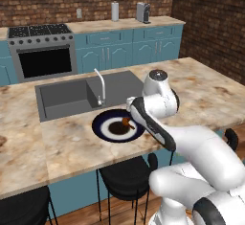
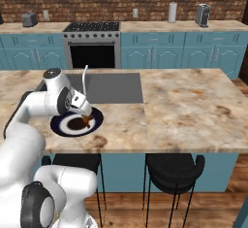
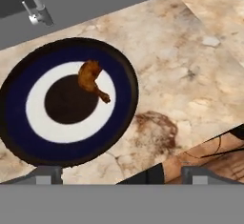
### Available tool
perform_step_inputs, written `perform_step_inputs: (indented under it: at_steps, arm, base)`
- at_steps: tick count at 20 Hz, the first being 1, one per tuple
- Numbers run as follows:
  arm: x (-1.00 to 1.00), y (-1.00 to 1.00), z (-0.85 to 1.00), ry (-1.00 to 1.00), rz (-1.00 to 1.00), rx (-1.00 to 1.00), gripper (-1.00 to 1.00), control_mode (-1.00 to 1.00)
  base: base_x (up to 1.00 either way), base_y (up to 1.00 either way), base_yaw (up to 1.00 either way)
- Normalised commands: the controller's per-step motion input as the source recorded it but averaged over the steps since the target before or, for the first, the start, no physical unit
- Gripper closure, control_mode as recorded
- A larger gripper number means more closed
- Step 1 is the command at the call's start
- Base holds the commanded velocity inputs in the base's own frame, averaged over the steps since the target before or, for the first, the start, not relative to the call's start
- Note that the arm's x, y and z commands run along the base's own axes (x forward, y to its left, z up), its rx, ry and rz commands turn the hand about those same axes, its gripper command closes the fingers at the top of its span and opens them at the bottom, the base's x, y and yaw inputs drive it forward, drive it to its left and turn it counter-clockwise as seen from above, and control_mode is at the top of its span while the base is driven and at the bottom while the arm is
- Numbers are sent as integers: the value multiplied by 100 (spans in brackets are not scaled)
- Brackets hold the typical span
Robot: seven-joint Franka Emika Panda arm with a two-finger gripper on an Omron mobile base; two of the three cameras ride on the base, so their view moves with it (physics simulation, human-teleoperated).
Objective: Take the cheese, chicken drumstick, and onion from the fridge and place them on the plate on the dining counter to create an appetizer plate.
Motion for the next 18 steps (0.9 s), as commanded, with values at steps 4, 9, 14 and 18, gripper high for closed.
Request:
perform_step_inputs:
  at_steps: [4,9,14,18]
  arm:
    - [-91,-1,57,-10,31,-1,-100,-100]
    - [-85,-2,76,-17,21,0,-100,-100]
    - [-78,0,71,-19,9,-2,-100,-100]
    - [-50,0,7,-13,2,0,-100,100]
  base:
    - [0,0,0]
    - [0,0,0]
    - [0,0,0]
    - [-50,0,2]
